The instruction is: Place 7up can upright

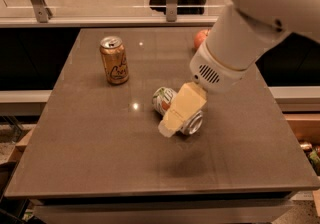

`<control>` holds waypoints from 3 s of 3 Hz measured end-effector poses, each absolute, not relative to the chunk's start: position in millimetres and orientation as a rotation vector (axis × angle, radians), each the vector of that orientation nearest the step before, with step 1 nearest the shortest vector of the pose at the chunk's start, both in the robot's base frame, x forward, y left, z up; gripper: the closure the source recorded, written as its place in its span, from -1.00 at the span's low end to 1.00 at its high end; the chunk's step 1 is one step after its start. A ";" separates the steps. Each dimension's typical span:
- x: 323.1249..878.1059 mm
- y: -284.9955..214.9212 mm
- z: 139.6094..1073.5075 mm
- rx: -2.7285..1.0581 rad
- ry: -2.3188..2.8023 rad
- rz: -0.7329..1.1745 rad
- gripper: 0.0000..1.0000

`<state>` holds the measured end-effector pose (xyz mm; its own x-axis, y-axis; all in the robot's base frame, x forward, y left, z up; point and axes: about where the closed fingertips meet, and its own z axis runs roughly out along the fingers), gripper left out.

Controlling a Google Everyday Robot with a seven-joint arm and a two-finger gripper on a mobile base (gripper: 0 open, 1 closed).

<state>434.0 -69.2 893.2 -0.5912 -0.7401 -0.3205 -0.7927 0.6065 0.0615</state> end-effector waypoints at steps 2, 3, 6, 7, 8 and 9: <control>436.7 -34.3 859.0 -1.266 2.552 0.246 -1.00; 447.3 -20.9 845.0 -1.271 2.550 0.160 -1.00; 498.5 -39.0 843.2 -1.300 2.531 -0.076 -0.17; 498.1 -38.8 844.3 -1.301 2.528 -0.079 0.27; 497.5 -38.7 845.4 -1.301 2.526 -0.081 0.74; 497.0 -38.6 846.5 -1.301 2.524 -0.083 1.00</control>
Offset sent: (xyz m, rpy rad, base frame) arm 0.0117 0.0534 -0.0546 -0.0586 -0.0500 0.0023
